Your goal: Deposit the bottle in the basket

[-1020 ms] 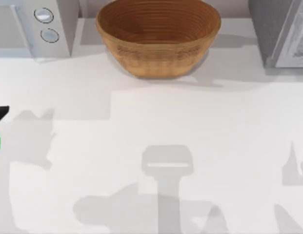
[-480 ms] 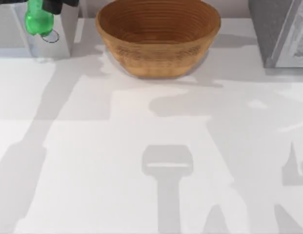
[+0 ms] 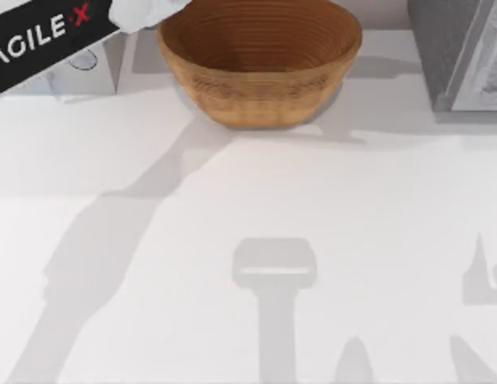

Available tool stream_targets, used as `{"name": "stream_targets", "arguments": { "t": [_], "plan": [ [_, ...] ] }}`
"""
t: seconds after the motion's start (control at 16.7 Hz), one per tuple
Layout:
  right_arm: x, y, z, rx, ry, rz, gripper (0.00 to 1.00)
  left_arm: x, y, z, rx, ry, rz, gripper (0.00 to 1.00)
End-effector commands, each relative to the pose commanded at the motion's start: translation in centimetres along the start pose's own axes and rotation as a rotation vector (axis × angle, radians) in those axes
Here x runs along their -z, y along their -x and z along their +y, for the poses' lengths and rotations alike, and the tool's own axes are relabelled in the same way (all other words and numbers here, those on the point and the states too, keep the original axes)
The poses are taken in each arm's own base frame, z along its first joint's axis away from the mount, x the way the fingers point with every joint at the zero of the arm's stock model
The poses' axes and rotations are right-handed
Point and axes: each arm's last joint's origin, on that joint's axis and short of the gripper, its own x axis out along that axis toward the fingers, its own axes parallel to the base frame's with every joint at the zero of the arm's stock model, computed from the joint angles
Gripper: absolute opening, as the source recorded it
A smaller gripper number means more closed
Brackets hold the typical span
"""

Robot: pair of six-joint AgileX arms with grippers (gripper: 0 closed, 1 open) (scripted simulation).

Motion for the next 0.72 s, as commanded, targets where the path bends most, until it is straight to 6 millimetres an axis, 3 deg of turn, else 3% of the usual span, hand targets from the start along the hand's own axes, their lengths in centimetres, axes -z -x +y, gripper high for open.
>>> {"name": "stream_targets", "arguments": {
  "t": [0.12,0.24,0.72],
  "plan": [
    [0.0,0.0,0.0,0.0,0.0,0.0,1.0,0.0,0.2,-2.6,-0.019,0.046,-0.036,0.0],
    [0.0,0.0,0.0,0.0,0.0,0.0,1.0,0.0,0.3,-3.7,-0.026,0.066,-0.052,0.0],
    [0.0,0.0,0.0,0.0,0.0,0.0,1.0,0.7,-0.6,-3.6,-0.031,0.057,-0.039,0.0]
  ]
}}
